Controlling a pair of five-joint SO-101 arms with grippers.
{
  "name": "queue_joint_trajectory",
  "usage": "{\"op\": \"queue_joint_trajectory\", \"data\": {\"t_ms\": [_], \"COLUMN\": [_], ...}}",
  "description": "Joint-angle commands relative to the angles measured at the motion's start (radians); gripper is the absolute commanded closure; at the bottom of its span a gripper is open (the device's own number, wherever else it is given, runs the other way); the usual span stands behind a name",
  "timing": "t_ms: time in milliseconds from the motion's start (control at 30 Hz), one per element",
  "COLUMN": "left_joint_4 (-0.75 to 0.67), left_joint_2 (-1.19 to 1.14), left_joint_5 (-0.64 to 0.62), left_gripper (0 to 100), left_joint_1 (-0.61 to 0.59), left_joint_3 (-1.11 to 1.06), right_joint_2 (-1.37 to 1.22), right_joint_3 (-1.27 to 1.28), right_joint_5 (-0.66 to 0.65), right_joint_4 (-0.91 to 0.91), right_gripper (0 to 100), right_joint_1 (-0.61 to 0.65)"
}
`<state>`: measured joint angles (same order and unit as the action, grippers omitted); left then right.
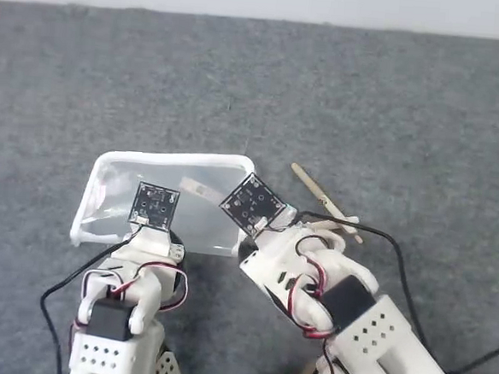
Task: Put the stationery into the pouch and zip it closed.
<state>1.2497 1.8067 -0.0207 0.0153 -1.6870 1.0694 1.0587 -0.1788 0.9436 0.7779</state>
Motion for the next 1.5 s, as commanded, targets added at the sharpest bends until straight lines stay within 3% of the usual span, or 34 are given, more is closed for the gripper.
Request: {"op": "queue_joint_trajectory", "data": {"t_ms": [0,333,567,867,967,1067,1233,1467], "left_joint_4": [0.014,0.020,0.034,-0.018,-0.110,-0.144,-0.137,-0.069], "left_joint_2": [0.015,0.015,0.015,0.017,0.017,0.017,0.015,0.015], "left_joint_5": [0.003,0.008,0.009,0.009,0.034,0.141,0.190,0.192], "left_gripper": [99,99,99,99,99,99,99,99], "left_joint_1": [0.009,0.000,-0.035,-0.434,-0.471,-0.470,-0.477,-0.540], "left_joint_3": [0.002,0.022,0.058,0.108,0.108,0.113,0.148,0.182], "right_joint_2": [0.064,0.064,0.064,0.064,0.064,0.064,0.062,-0.013], "right_joint_3": [-0.020,-0.020,-0.014,-0.015,-0.021,-0.052,-0.089,-0.091], "right_joint_5": [-0.021,-0.098,-0.064,-0.055,-0.055,-0.060,-0.061,-0.061], "right_joint_4": [-0.120,-0.420,-0.228,-0.124,-0.053,0.036,0.185,0.262], "right_gripper": [99.3,99.3,99.3,99.3,99.3,99.3,96.1,94.3], "right_joint_1": [-0.007,-0.005,-0.010,-0.010,-0.010,-0.010,-0.010,-0.010]}}
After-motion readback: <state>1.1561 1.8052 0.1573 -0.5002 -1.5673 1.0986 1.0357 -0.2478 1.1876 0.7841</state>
